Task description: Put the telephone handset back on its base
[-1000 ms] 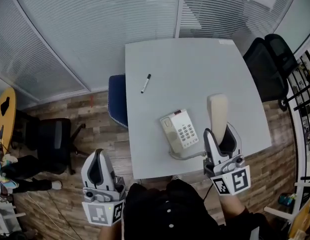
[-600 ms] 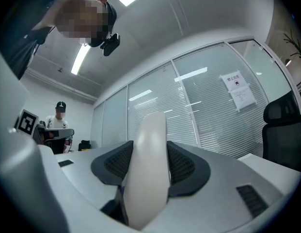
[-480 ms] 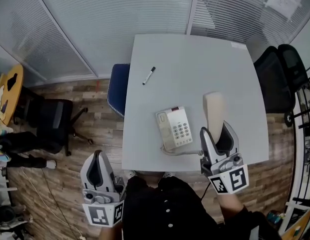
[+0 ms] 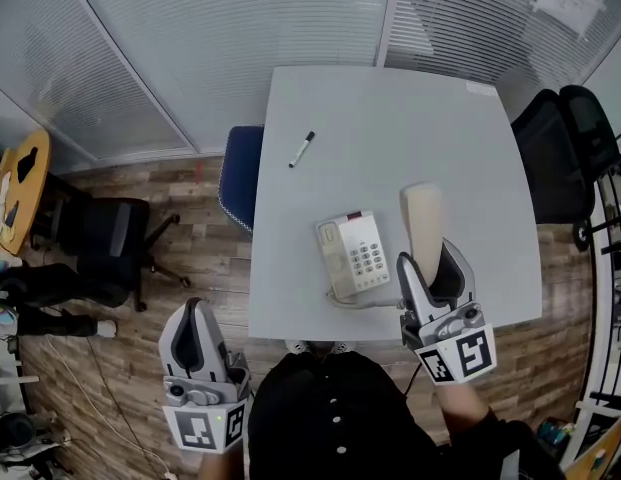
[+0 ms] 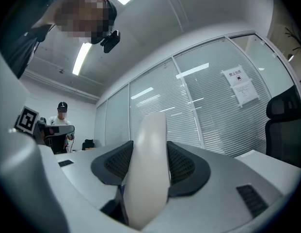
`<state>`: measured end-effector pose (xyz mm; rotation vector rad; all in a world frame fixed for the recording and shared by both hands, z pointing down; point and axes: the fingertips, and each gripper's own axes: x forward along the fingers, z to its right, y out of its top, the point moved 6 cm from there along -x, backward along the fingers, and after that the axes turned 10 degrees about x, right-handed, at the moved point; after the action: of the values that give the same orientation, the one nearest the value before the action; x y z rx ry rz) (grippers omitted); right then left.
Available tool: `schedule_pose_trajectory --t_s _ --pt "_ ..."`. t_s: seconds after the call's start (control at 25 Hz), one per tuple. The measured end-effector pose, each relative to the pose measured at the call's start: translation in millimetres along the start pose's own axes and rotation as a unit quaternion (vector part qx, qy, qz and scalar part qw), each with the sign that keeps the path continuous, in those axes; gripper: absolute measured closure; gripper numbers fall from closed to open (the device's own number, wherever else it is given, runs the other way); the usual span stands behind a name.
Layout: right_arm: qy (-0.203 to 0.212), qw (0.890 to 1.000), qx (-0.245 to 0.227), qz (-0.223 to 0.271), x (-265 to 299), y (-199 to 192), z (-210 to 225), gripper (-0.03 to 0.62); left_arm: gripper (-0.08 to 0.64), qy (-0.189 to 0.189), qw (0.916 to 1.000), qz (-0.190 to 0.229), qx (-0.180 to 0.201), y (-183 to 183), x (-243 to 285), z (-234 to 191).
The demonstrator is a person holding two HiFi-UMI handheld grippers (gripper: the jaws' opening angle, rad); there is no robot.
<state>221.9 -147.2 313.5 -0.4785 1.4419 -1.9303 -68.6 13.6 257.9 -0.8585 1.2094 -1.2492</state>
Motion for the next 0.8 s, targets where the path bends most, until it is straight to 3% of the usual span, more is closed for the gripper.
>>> schedule_pose_trajectory --t_s 0.24,0.8 --pt "-0.002 1.000 -0.004 -0.013 5.3 -10.5 -9.0 0.360 0.545 -0.008 0.9999 -0.002 -0.007 -5.9 -1.9 -8.8" --pt "-0.012 0.997 0.005 -0.072 20.2 -59.5 -6.0 0.360 0.545 -0.024 0.9971 -0.062 -0.035 -46.8 -3.1 -8.7"
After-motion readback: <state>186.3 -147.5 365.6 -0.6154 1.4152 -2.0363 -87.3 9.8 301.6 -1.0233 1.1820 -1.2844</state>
